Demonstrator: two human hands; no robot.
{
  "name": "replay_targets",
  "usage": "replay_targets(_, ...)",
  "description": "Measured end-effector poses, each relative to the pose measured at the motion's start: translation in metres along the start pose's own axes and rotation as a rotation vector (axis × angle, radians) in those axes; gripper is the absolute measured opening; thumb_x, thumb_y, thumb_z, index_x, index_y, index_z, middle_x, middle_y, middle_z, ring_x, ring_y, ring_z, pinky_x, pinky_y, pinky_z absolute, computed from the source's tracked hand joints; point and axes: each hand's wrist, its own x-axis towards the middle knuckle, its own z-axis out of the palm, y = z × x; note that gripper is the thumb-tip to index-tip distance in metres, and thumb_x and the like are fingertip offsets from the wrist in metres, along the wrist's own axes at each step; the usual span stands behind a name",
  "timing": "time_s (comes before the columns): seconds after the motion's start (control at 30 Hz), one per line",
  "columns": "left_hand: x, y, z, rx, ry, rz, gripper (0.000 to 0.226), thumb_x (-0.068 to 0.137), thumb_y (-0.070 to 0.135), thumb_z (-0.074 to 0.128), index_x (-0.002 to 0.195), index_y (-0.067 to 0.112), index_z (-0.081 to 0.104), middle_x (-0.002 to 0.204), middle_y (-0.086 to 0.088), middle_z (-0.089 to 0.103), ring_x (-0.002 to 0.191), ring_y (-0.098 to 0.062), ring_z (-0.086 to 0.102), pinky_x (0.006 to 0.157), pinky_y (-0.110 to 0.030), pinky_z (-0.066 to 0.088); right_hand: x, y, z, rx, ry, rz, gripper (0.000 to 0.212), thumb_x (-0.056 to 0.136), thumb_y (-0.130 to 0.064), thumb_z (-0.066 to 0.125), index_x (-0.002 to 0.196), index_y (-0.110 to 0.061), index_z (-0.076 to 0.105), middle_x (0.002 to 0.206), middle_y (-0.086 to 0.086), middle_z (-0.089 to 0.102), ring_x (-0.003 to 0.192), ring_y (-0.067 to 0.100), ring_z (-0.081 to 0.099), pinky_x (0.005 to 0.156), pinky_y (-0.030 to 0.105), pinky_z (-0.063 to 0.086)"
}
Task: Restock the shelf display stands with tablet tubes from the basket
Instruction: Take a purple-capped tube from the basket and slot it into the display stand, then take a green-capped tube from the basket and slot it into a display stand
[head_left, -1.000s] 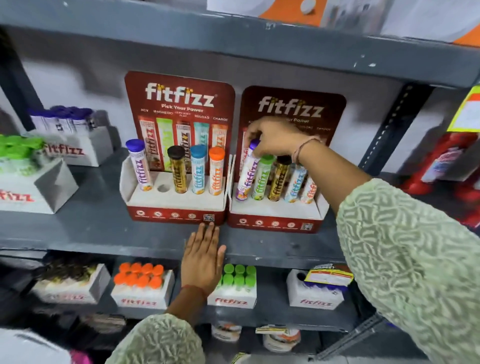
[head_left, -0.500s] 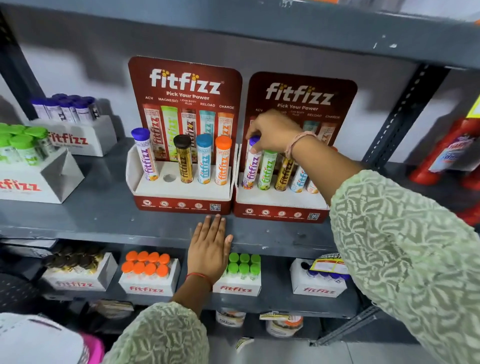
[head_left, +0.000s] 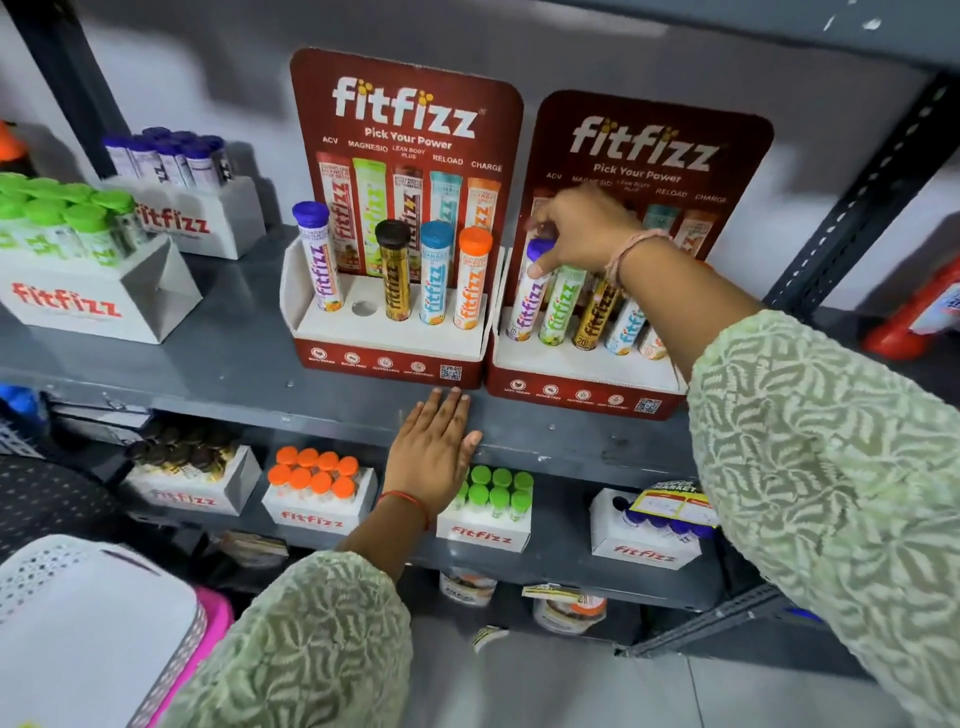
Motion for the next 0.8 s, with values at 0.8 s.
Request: replay_targets(0.8, -0.417, -0.183, -0.005, 0.052, 0.136, -1.345, 0.071, 0.098, 0.042, 0.004, 0.127, -0.008, 0.045, 0.132, -0.029, 0.047, 0.122, -0.047, 0.041, 0.104, -0.047, 0.028, -0.082, -0.541, 0.403, 0.704, -0.857, -0.197, 0.037, 0.089, -0.025, 0.054, 0.113, 0.003, 0.06, 0.119, 0.023, 0.064, 0.108, 0.034, 0.062, 0.085, 0.032, 0.054)
